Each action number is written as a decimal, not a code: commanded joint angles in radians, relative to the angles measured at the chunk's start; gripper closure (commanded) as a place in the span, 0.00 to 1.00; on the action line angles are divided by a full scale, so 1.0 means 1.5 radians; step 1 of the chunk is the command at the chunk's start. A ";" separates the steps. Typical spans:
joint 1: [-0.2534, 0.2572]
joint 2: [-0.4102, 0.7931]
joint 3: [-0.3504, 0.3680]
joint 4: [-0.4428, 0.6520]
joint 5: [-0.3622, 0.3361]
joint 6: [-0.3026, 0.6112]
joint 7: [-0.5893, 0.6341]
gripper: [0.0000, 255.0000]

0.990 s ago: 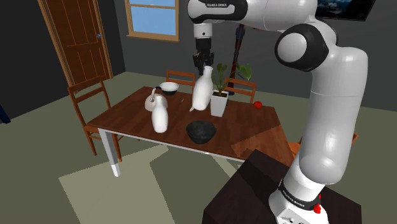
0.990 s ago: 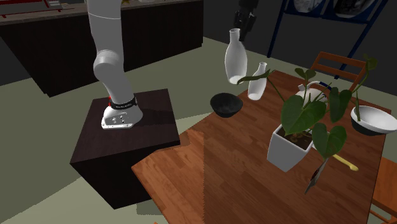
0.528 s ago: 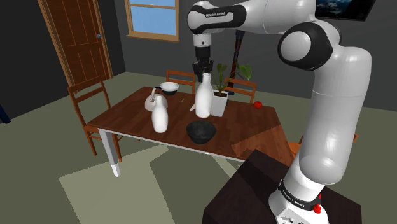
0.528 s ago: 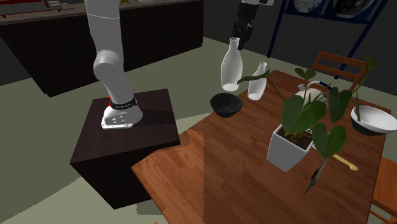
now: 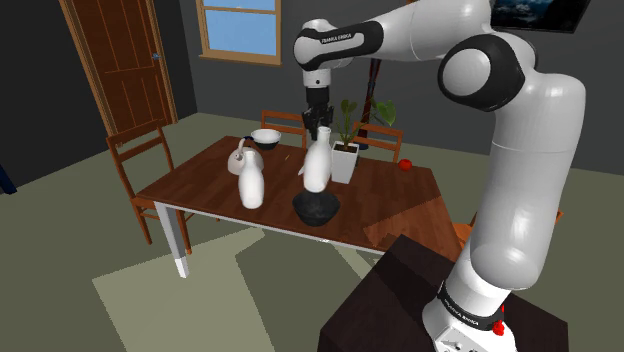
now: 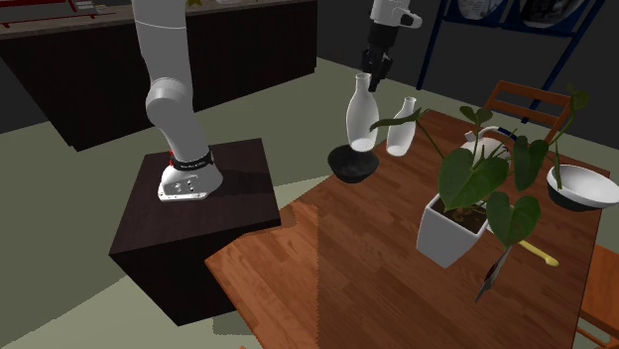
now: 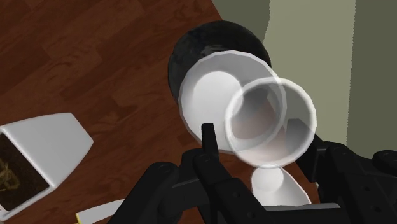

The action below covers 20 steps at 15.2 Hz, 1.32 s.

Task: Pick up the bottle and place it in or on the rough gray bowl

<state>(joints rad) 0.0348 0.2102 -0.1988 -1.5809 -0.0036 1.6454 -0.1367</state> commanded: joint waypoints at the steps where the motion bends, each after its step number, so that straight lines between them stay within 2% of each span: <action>1: 0.000 -0.001 0.000 -0.020 0.000 0.019 0.001 1.00; 10: 0.000 0.009 0.001 -0.089 0.002 0.099 0.002 1.00; 18: 0.000 0.009 0.001 -0.089 0.002 0.099 0.002 1.00; 19: 0.000 0.009 0.001 -0.089 0.002 0.099 0.002 0.00; 20: 0.000 0.009 0.001 -0.089 0.002 0.099 0.002 0.00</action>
<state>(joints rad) 0.0355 0.2237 -0.1973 -1.7146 -0.0010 1.7932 -0.1341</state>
